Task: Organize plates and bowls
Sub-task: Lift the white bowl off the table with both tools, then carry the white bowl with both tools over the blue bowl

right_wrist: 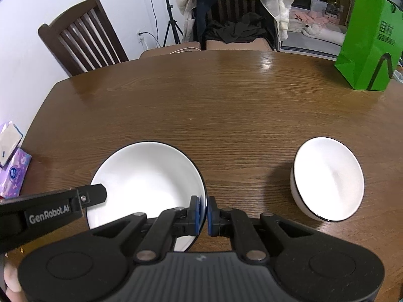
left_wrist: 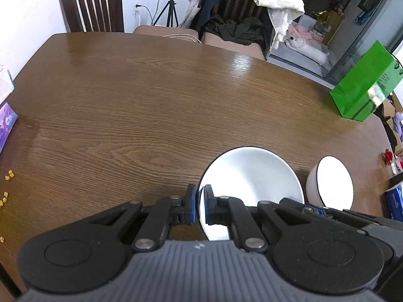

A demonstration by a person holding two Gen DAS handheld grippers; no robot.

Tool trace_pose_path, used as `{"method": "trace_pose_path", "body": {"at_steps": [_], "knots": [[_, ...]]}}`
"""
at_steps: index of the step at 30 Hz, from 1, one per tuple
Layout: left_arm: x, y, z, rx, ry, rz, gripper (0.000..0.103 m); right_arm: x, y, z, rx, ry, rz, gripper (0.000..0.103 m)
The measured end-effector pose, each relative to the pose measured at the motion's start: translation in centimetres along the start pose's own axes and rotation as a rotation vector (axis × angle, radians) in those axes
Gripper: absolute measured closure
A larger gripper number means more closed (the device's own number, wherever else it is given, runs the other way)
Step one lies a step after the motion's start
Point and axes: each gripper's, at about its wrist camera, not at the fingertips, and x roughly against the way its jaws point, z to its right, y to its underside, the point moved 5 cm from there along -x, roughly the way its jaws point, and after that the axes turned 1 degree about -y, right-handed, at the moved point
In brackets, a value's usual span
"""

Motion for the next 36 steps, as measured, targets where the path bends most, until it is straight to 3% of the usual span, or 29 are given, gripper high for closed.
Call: {"method": "trace_pose_path", "body": {"at_steps": [36], "knots": [[4.8, 5.5, 7.4, -0.143, 0.039, 0.026, 0.096, 6.0, 5.0, 6.4, -0.117, 0.023, 0.049, 0.097]]}}
